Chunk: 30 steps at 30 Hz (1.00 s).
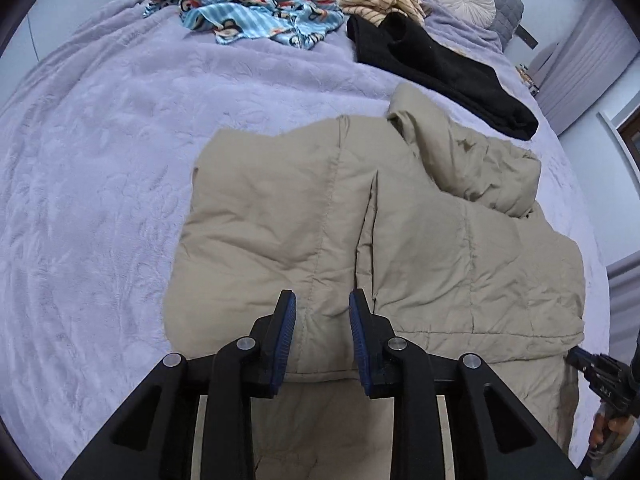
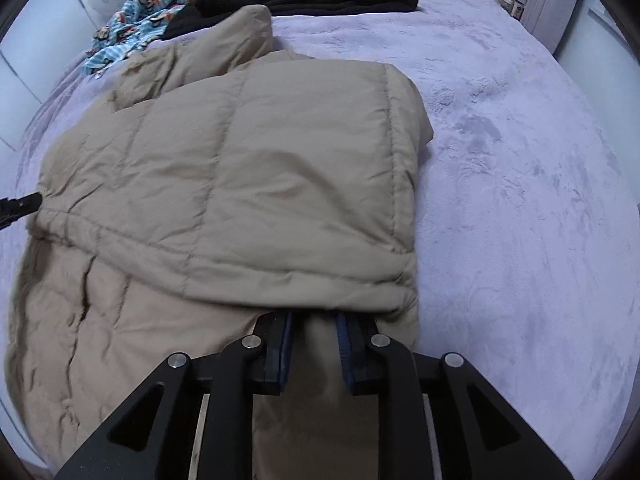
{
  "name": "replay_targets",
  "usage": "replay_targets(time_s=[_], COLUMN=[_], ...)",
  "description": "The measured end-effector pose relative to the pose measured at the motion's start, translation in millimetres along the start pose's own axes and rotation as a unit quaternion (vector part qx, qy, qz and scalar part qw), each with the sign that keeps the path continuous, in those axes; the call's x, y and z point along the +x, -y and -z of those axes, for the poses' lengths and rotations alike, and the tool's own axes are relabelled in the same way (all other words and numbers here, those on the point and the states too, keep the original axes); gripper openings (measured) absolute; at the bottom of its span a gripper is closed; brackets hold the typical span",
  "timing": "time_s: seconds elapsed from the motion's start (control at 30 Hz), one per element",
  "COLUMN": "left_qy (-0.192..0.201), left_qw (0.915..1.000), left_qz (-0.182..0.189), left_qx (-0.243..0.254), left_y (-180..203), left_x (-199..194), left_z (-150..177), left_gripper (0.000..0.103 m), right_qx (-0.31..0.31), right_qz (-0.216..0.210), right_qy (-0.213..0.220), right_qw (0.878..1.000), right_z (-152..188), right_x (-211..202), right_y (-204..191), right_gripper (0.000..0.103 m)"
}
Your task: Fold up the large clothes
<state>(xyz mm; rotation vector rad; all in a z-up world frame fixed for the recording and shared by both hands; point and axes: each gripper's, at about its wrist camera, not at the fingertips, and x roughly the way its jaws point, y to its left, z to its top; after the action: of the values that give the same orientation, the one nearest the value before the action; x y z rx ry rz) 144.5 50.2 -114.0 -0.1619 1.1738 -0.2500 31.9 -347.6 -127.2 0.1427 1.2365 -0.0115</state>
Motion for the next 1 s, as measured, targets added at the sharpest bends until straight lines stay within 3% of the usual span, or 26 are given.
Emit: replay_targets(time_s=[0.1,0.27,0.4,0.47,0.57,0.7,0.93,1.0], left_qy=[0.028,0.023,-0.015,-0.022,-0.02,-0.017,0.001,0.0], left_qw=[0.9993,0.9975,0.9958,0.9961,0.9978,0.9968,0.9971,0.9967], left_qz=[0.024,0.059,-0.001,-0.008,0.02,0.013,-0.022,-0.033], left_qx=[0.0,0.032,0.09,0.085,0.059,0.077,0.073,0.074], left_y=[10.1,47.1,68.4,62.1,51.2,56.7,51.5,47.6], left_x=[-15.0,3.7,50.2,68.1,77.3,76.2,42.7,32.8], left_z=[-16.4,-35.1,-18.7,-11.7,-8.2,-7.0,2.1,7.2], left_gripper=[0.029,0.029,0.029,0.029,0.029,0.029,0.029,0.029], right_qx=[0.004,0.094,0.139,0.126,0.12,0.14,0.108,0.103], right_qz=[-0.067,-0.08,-0.106,-0.086,-0.043,-0.035,0.069,0.078], right_qy=[0.02,0.068,0.073,0.071,0.059,0.058,0.068,0.077], right_qw=[0.998,0.99,0.982,0.986,0.99,0.988,0.989,0.989], right_z=[9.5,-28.1,-68.3,-80.6,-82.2,-70.1,-52.0,-41.8], right_x=[-30.0,-38.9,-19.2,-4.6,24.6,49.1,18.9,4.8], right_y=[-3.4,27.0,39.8,38.5,48.5,67.7,61.4,60.9], right_gripper=[0.023,0.022,0.022,0.022,0.018,0.006,0.012,0.012])
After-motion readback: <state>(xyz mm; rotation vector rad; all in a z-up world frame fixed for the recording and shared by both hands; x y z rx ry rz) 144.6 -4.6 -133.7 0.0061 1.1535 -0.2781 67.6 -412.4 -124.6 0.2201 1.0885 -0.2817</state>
